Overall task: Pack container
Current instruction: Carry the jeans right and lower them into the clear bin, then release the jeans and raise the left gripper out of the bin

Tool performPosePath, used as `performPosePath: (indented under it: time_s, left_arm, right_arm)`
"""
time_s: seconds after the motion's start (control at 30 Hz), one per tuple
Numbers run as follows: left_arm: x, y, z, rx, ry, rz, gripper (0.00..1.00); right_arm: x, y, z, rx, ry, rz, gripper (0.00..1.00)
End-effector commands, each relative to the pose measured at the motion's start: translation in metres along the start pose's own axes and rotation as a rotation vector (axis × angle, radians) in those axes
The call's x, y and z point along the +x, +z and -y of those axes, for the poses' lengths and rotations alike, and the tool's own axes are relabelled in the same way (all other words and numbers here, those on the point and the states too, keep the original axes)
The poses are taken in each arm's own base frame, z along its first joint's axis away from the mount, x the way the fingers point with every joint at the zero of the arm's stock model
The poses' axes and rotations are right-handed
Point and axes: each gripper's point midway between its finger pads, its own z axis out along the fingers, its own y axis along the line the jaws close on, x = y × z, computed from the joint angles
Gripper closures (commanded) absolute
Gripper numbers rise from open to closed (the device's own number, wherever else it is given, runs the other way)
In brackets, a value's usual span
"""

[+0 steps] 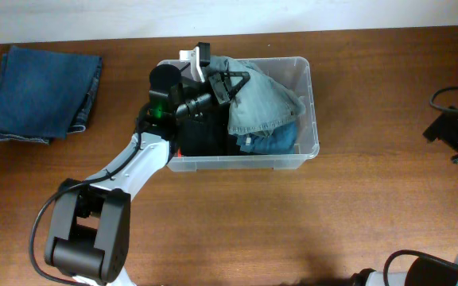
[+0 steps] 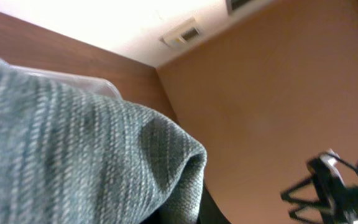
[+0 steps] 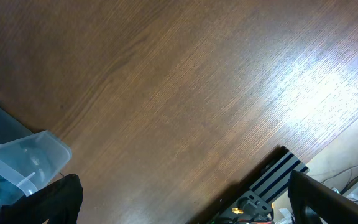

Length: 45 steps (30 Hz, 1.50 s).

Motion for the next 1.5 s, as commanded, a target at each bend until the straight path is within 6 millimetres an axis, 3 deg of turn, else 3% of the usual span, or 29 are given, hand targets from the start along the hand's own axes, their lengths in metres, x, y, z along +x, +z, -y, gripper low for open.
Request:
performPosePath:
  time_s: [0.0,0.3,0.47,0.63,0.8,0.93,1.0,1.1,1.13,1.37,1.47]
  left_arm:
    - [0.015,0.001,0.035,0.139,0.084,-0.113,0.99]
    - [0.046,-0.014,0.067,0.319,0.122,-0.331,0.99]
    - [0.058,-0.02,0.071,0.366,0.145,-0.395,0.98]
    - [0.054,-0.022,0.059,0.348,0.127,-0.389,0.96]
    - [0.044,-0.025,0.028,0.304,0.082,-0.366,0.95]
    - [0.038,-0.029,0.01,0.282,0.059,-0.352,0.75]
    - [0.033,-0.032,0.001,0.27,0.05,-0.34,0.45]
    - [0.027,-0.038,-0.005,0.262,0.043,-0.33,0.28]
    - [0.025,-0.042,-0.006,0.265,0.043,-0.331,0.03]
    - [0.011,-0.064,-0.002,0.305,0.045,-0.361,0.01]
    - [-0.013,-0.076,0.013,0.336,0.09,-0.368,0.01]
  right_arm:
    - [0.0,-0.001,0.002,0.001,0.01,0.006,0.01]
    - [0.0,-0.001,0.001,0.0,0.01,0.006,0.02]
    - [0.0,-0.001,0.002,0.001,0.01,0.006,0.01]
    - [0.0,-0.001,0.001,0.0,0.01,0.006,0.02]
    - [-0.001,-0.001,0.002,0.001,0.01,0.006,0.02]
    - [0.0,-0.001,0.002,0.001,0.01,0.006,0.02]
    - [0.0,-0.001,0.001,0.0,0.01,0.006,0.02]
    - [0.0,-0.001,0.002,0.001,0.01,0.006,0.02]
    - [0.0,-0.001,0.001,0.0,0.01,0.006,0.02]
    - [0.0,-0.001,0.001,0.0,0.01,0.006,0.02]
    - [0.0,-0.001,0.001,0.0,0.01,0.006,0.02]
